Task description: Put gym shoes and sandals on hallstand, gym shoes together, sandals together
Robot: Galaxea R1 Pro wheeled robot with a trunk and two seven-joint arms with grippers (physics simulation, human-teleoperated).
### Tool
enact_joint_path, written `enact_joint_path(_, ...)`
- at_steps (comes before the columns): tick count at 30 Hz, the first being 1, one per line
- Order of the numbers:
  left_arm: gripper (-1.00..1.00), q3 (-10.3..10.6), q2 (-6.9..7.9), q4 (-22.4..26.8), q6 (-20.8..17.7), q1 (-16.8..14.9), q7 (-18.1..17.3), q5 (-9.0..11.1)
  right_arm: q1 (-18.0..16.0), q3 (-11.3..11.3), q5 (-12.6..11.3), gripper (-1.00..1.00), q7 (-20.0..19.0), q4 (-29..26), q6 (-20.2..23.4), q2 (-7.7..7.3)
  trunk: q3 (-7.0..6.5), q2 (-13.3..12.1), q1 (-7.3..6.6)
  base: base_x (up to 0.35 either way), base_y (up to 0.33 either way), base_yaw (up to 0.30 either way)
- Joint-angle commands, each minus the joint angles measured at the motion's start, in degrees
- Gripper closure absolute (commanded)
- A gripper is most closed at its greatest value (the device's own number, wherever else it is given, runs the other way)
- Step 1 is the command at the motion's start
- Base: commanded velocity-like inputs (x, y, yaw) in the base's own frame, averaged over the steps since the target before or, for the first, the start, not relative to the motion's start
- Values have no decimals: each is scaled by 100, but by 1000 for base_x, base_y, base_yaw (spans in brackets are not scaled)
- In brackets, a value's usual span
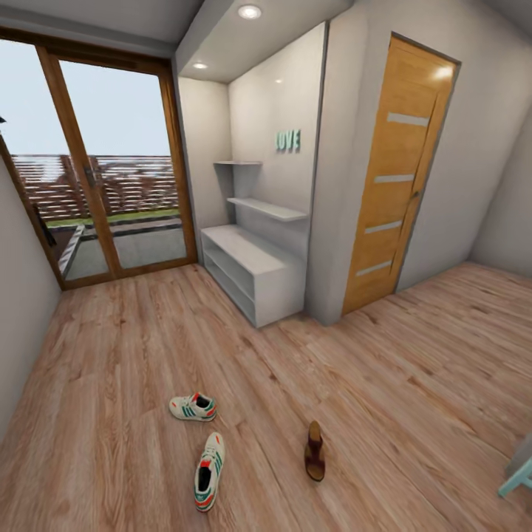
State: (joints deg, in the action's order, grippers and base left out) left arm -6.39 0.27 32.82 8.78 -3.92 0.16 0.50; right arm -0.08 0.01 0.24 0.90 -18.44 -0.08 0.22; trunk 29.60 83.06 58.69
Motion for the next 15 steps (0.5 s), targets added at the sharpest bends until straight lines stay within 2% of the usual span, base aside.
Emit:
enact_joint_path(1,-100,-3,0,-4,18,-3,2,4,-1,7,7,-100,7,-2,-1,-4,5,2,3,324,124,1)
enact_joint_path(15,-100,-3,0,-4,18,-3,2,7,-1,-9,3,-100,7,-10,-1,4,5,2,3,271,200,0)
